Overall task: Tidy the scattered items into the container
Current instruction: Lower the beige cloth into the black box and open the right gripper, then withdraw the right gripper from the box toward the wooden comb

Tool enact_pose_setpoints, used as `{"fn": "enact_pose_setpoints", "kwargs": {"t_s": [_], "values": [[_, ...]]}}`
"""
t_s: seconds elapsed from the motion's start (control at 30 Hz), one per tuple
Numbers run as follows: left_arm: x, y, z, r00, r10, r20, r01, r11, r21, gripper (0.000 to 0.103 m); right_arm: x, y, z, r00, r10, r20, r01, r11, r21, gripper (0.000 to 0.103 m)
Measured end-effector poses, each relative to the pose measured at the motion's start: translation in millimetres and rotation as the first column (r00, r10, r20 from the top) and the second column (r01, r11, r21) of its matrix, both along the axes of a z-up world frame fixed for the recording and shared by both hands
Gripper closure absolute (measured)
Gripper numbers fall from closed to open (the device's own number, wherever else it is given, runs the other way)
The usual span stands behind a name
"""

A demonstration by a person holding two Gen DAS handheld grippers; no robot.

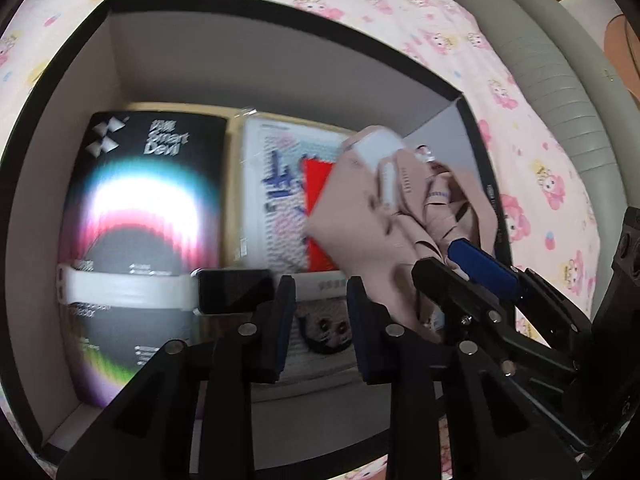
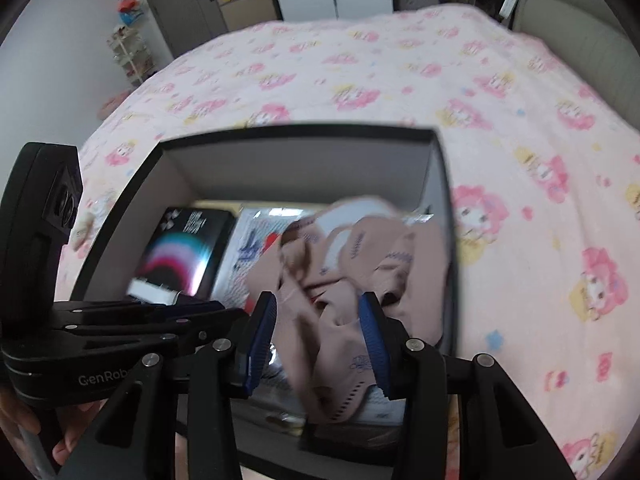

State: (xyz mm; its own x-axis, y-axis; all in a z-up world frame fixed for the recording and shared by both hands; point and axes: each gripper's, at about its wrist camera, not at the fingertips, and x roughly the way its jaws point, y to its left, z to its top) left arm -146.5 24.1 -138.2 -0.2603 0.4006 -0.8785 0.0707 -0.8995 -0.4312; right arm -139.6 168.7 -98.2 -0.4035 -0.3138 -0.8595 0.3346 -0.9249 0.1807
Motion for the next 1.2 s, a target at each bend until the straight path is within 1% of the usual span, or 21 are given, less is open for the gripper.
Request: {"fn": "enact_pose_setpoints", "kwargs": {"t_s": [0.07,0.1,0.17,0.23,0.33,0.4,0.47,0.5,0.57,0.63,0.67,0.73,0.8,0.87,1.0,1.07,1.2], "values": [[-1,-2,-5,1.0,0.001,0.013,-0.001,1.0,0.014,0.076,3,-7,-3,1.0,0.015,-0.022,-0.014,0.998,0.059,0.063],[-2,-6,-7,1.0,0.0,0.018,-0.001,1.0,0.016,0.076,3,-9,-4,1.0,0.015,-0.024,-0.013,0.997,0.073,0.063],[-4,-7,-6,1.0,0.004,0.016,-0.004,1.0,0.017,0.076,0,-9,-4,1.0,0.005,-0.024,-0.003,0.998,0.069,0.063],[-6,-7,-3,1.0,0.016,0.006,-0.016,1.0,0.013,0.076,-1,-8,-2,1.0,0.007,-0.029,-0.006,0.999,0.039,0.063],[-2,-7,6,0.999,0.023,-0.035,-0.023,1.0,0.005,0.075,4,-10,0,0.998,0.014,-0.058,-0.012,0.999,0.043,0.063],[5,-8,12,0.998,0.02,-0.067,-0.02,1.0,0.007,0.073,4,-8,2,0.997,-0.006,-0.076,0.01,0.999,0.051,0.063],[11,-9,21,0.995,0.019,-0.1,-0.018,1.0,0.008,0.064,5,-5,7,0.994,-0.041,-0.1,0.047,0.997,0.058,0.063],[15,-10,27,0.992,0.019,-0.123,-0.019,1.0,0.005,0.061,6,-3,11,0.992,-0.059,-0.115,0.066,0.996,0.055,0.062],[24,-13,39,0.986,0.012,-0.167,-0.013,1.0,-0.002,0.054,10,3,23,0.984,-0.096,-0.148,0.1,0.995,0.025,0.058],[28,-12,46,0.979,0.002,-0.202,-0.002,1.0,-0.002,0.053,16,6,35,0.977,-0.122,-0.176,0.122,0.992,-0.01,0.053],[38,-19,52,0.976,-0.004,-0.218,0.003,1.0,-0.002,0.052,19,7,41,0.973,-0.13,-0.19,0.128,0.992,-0.02,0.051],[48,-22,61,0.967,-0.021,-0.252,0.018,1.0,-0.014,0.05,27,6,51,0.968,-0.136,-0.211,0.134,0.991,-0.024,0.049],[60,-21,70,0.959,-0.044,-0.28,0.034,0.999,-0.039,0.049,40,3,60,0.963,-0.141,-0.229,0.142,0.99,-0.011,0.048],[74,-24,78,0.952,-0.068,-0.297,0.058,0.997,-0.045,0.049,56,2,65,0.956,-0.16,-0.245,0.16,0.987,-0.018,0.048],[101,-33,90,0.942,-0.1,-0.321,0.086,0.995,-0.057,0.049,81,5,71,0.958,-0.186,-0.22,0.173,0.982,-0.076,0.048],[111,-35,96,0.936,-0.112,-0.334,0.092,0.993,-0.077,0.049,89,2,73,0.961,-0.179,-0.212,0.166,0.983,-0.078,0.048],[127,-44,103,0.932,-0.108,-0.346,0.084,0.993,-0.084,0.049,107,-11,80,0.957,-0.163,-0.239,0.152,0.986,-0.063,0.048]]}}
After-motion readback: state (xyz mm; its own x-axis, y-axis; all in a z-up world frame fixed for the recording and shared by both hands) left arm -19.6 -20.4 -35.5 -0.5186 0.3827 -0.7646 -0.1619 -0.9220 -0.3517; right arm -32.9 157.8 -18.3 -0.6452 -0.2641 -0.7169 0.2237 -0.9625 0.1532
